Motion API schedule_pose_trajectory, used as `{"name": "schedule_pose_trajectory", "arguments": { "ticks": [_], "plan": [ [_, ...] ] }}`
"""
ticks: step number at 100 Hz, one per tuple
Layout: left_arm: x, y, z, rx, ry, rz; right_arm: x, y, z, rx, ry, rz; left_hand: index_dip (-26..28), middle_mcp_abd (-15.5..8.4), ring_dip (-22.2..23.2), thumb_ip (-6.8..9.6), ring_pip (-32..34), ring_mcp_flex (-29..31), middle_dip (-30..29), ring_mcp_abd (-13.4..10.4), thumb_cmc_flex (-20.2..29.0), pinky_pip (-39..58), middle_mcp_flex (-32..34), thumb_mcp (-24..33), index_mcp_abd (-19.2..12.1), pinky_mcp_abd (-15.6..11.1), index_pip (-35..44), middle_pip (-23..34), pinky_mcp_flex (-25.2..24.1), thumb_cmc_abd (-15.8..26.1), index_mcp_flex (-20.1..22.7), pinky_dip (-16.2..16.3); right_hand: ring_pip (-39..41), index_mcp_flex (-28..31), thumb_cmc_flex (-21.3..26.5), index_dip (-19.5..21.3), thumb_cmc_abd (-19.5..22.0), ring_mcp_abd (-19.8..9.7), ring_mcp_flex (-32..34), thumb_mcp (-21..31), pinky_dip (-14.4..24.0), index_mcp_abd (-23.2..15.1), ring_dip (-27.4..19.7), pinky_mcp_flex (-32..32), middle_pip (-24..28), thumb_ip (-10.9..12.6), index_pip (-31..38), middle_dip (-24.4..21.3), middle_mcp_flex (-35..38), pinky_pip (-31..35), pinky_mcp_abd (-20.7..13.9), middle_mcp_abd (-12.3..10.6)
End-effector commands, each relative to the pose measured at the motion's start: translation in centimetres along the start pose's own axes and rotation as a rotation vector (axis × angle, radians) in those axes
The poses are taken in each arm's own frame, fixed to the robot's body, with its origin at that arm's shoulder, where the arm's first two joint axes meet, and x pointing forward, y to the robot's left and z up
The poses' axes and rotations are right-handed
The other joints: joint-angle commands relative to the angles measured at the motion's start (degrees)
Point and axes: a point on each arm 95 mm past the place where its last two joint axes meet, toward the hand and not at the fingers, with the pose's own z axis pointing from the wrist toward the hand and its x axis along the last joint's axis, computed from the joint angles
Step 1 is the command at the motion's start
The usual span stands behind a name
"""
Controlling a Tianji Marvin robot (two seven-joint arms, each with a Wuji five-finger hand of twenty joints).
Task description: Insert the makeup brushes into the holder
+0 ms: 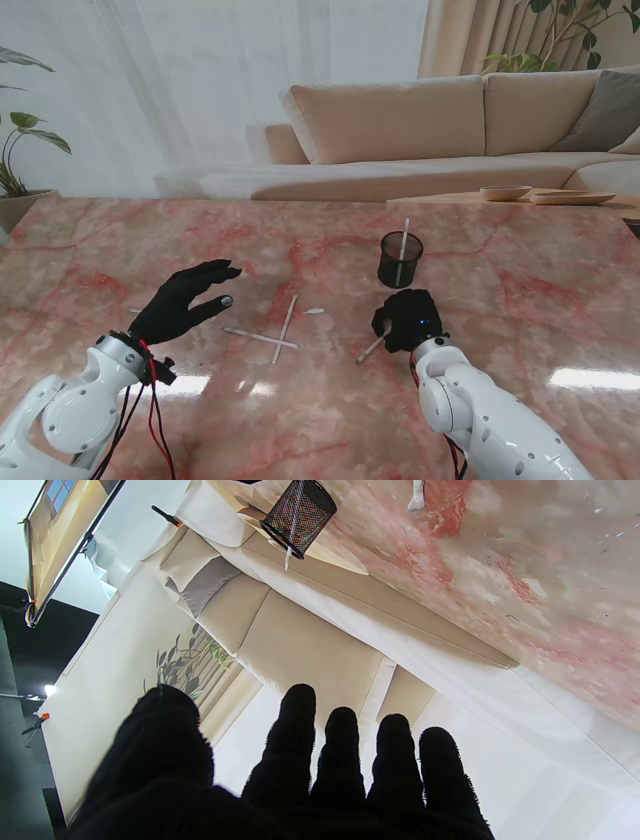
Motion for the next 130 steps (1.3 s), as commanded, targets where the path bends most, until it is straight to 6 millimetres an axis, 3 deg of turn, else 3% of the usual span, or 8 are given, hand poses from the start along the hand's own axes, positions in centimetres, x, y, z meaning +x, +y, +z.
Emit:
{"name": "schedule_pose_trajectory", "arguments": {
  "ticks": [1, 42, 101, 130],
  "plan": [
    [-0.1, 0.3, -0.2, -0.002, -0.005, -0.008, -1.1, -3.8, -1.3, 0.115, -0.019, -0.018, 0.4, -1.0, -0.5, -0.35, -2.1, -2.0, -0.5, -2.6, 0.1, -2.2, -1.0, -1.5, -1.6, -1.2, 0.8, -1.2, 0.1, 0.0, 1.1, -0.7, 0.7, 6.6, 2.3, 1.8, 3.7, -2.0, -2.0, 1.4, 1.9, 6.2, 0.7, -0.8, 1.6, 1.5, 5.3, 0.8, 0.2, 0.3, -1.6, -1.6],
    [-0.3, 0.1, -0.5, 0.003, -0.008, -0.004, -0.9, -3.1, -1.4, 0.051, -0.057, 0.141, 0.4, -1.0, -0.5, -0.27, -2.1, -2.0, -0.6, -2.7, 0.3, -2.5, -1.0, -1.3, -1.6, -0.9, 0.8, -1.3, 0.0, 0.0, 1.1, -0.9, 0.6, 7.1, 1.5, 3.1, 2.7, -2.9, -2.2, 3.5, 2.8, 6.4, 0.6, -0.7, 2.5, 1.7, 5.0, 1.9, 0.2, 0.9, -2.5, -2.4],
    [-0.3, 0.0, -0.4, 0.004, -0.006, 0.001, -0.8, 0.6, -1.7, -0.101, -0.069, 0.263, 0.4, -0.9, -0.6, -0.27, -2.3, -2.1, -0.7, -2.6, 0.2, -3.1, -1.1, -1.3, -1.7, -0.9, 0.7, -1.4, 0.1, 0.0, 0.9, -1.2, 0.6, 6.4, 1.8, 5.0, 4.6, -2.7, -2.7, 1.9, 3.5, 6.2, 0.7, -1.0, 2.3, 1.5, 4.1, 2.2, -0.4, 0.6, -2.7, -2.2],
    [-0.3, -0.1, -0.4, 0.005, -0.005, 0.005, -1.0, 1.3, -1.8, -0.126, -0.139, 0.468, 0.4, -0.9, -0.5, -0.26, -2.2, -2.1, -0.7, -2.6, 0.2, -3.2, -1.0, -1.3, -1.6, -0.8, 0.8, -1.4, 0.1, 0.0, 1.0, -1.2, -0.4, 6.6, 2.2, 5.5, 4.1, -2.7, -4.6, 2.0, 3.4, 6.5, 0.4, -2.4, 1.0, 1.4, 3.9, 1.9, -2.7, -0.5, -3.1, -1.6]
  ]
}}
